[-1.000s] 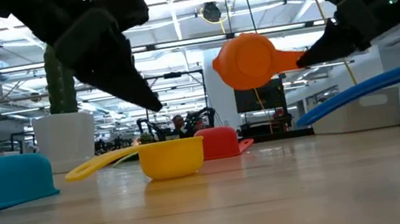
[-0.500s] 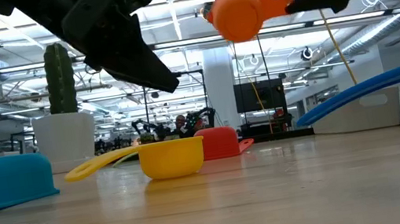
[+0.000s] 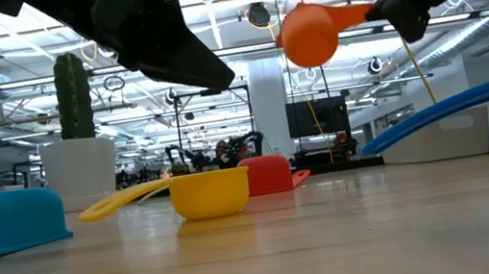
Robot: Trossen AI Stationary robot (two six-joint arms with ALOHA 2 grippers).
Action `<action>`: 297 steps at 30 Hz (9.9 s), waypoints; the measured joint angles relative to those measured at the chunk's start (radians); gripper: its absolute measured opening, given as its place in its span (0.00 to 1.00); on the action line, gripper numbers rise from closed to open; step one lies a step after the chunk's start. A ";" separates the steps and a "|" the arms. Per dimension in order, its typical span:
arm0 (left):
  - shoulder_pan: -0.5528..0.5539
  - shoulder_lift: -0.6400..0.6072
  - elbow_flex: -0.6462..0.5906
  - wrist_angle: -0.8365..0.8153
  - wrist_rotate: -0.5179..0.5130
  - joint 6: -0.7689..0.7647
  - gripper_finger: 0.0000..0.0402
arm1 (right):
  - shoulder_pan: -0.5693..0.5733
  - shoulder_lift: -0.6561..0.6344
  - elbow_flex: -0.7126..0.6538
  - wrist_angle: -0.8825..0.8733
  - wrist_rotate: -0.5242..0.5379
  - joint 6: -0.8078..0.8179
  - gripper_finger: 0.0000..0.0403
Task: Nest measuring cups in basket
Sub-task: Put the orange measuring cup in the gray bin
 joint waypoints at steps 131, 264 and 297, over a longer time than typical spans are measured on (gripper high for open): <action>0.480 -0.480 -0.070 0.098 0.329 0.417 0.44 | -0.282 0.227 0.051 0.248 -0.360 0.183 0.00; 0.468 -0.332 -0.071 0.124 0.385 0.767 0.03 | -0.194 0.083 0.050 0.404 -0.582 0.148 0.00; 0.681 -0.064 -0.117 0.661 0.898 0.719 0.01 | 0.082 0.104 0.188 0.429 -0.084 -0.315 0.50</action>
